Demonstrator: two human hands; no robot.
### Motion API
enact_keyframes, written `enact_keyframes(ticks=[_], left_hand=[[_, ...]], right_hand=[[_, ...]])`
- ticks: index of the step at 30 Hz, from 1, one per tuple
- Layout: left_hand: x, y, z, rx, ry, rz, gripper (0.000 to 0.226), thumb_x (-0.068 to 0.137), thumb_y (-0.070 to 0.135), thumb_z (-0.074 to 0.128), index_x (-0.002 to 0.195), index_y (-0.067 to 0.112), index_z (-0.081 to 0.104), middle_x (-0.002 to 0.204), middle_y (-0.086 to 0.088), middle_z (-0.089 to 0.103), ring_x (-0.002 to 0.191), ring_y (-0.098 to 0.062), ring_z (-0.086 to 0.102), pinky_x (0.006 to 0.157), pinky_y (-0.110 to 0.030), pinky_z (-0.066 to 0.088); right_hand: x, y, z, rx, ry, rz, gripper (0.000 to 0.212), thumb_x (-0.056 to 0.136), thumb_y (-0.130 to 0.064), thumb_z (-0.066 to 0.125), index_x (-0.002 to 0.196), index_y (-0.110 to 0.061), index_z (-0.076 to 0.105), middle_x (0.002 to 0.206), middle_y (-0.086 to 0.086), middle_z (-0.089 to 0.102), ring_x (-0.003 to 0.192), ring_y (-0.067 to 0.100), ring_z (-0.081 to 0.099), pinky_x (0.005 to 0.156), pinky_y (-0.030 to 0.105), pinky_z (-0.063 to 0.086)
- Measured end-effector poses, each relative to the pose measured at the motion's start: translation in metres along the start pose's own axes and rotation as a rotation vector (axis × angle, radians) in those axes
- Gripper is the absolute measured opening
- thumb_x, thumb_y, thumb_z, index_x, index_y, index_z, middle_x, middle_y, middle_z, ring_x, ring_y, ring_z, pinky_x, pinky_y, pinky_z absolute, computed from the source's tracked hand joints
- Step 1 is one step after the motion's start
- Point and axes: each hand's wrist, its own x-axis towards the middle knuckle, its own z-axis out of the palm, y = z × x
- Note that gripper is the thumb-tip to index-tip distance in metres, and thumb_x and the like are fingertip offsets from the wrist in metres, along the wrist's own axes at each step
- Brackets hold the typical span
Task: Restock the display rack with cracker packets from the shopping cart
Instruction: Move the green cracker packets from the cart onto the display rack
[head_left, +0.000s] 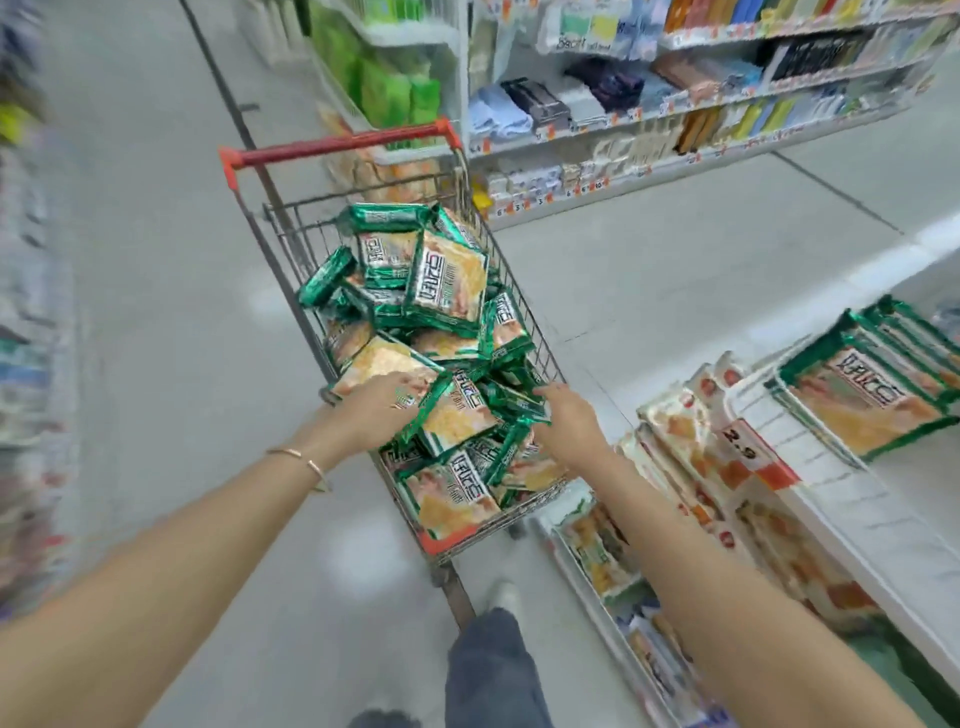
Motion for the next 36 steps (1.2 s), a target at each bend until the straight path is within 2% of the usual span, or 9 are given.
enact_keyframes(ticks=[5,10,16,19,22,25,29,33,36], left_hand=[[0.002,0.000,0.003,-0.161,0.039,-0.138,0.052,0.100,0.027,0.057,0.149,0.015,0.043,0.152,-0.010,0.045,0.135,-0.028,0.048,0.108,-0.038,0.042],[0.013,0.024,0.014,-0.278,0.062,-0.171,0.046,0.101,0.023,0.056,0.146,0.015,0.047,0.146,-0.006,0.051,0.124,-0.024,0.056,0.101,-0.034,0.045],[0.022,0.043,0.033,-0.402,0.005,-0.193,0.051,0.100,0.034,0.059,0.146,0.015,0.046,0.146,-0.006,0.050,0.131,-0.022,0.050,0.109,-0.035,0.041],[0.023,0.055,0.035,-0.513,-0.027,-0.202,0.082,0.089,0.057,0.064,0.153,0.016,0.034,0.151,-0.004,0.044,0.135,-0.022,0.045,0.109,-0.034,0.039],[0.027,0.064,0.031,-0.621,-0.026,-0.261,0.073,0.085,0.058,0.068,0.143,0.024,0.041,0.136,0.007,0.050,0.131,-0.019,0.049,0.104,-0.029,0.041],[0.028,0.063,0.016,-0.711,0.130,-0.299,0.033,0.093,0.048,0.062,0.118,0.029,0.053,0.106,0.009,0.062,0.101,-0.014,0.063,0.077,-0.009,0.050],[0.023,0.030,0.002,-0.850,0.276,-0.379,0.119,0.065,0.090,0.061,0.148,0.006,0.043,0.144,-0.018,0.053,0.133,-0.037,0.050,0.112,-0.050,0.042],[0.012,0.011,-0.003,-0.978,0.408,-0.466,0.071,0.086,0.063,0.061,0.128,0.006,0.059,0.122,-0.011,0.069,0.110,-0.027,0.062,0.101,-0.034,0.040],[0.003,0.001,-0.002,-1.004,0.467,-0.513,0.069,0.088,0.058,0.060,0.133,0.006,0.056,0.122,-0.007,0.067,0.106,-0.026,0.061,0.101,-0.040,0.041]], right_hand=[[0.040,0.036,0.021,-0.314,-0.279,-0.022,0.080,0.086,-0.016,0.071,0.154,-0.014,0.028,0.152,0.010,0.044,0.147,0.028,0.029,0.122,0.051,0.019],[0.062,0.058,0.036,-0.427,-0.268,-0.161,0.033,0.092,-0.012,0.063,0.125,-0.015,0.062,0.122,0.003,0.066,0.111,0.020,0.060,0.104,0.037,0.046],[0.080,0.052,0.004,-0.177,-0.329,-0.253,0.022,0.097,-0.026,0.064,0.093,-0.007,0.074,0.094,0.005,0.063,0.077,0.021,0.059,0.074,0.035,0.054],[0.089,0.020,-0.036,0.077,-0.345,-0.333,0.030,0.094,-0.023,0.068,0.077,0.001,0.070,0.078,0.020,0.060,0.062,0.023,0.053,0.062,0.042,0.051],[0.100,-0.027,-0.070,0.228,-0.423,-0.398,0.019,0.093,-0.021,0.069,0.079,-0.009,0.073,0.070,0.004,0.059,0.052,0.010,0.048,0.050,0.023,0.042],[0.122,-0.069,-0.086,0.255,-0.421,-0.476,0.016,0.093,-0.022,0.069,0.101,-0.009,0.076,0.086,-0.004,0.068,0.063,-0.001,0.058,0.060,0.014,0.046],[0.175,-0.102,-0.089,0.297,-0.138,-0.386,0.041,0.092,-0.028,0.070,0.128,-0.012,0.063,0.130,0.007,0.062,0.112,0.013,0.060,0.091,0.032,0.051],[0.222,-0.119,-0.079,0.072,-0.085,-0.330,0.093,0.082,-0.044,0.078,0.154,-0.007,0.031,0.163,0.010,0.023,0.146,0.028,0.028,0.117,0.041,0.029],[0.238,-0.114,-0.064,-0.115,-0.158,-0.343,0.131,0.068,-0.058,0.084,0.159,-0.012,0.002,0.162,0.012,0.024,0.151,0.031,0.016,0.123,0.048,0.014]])
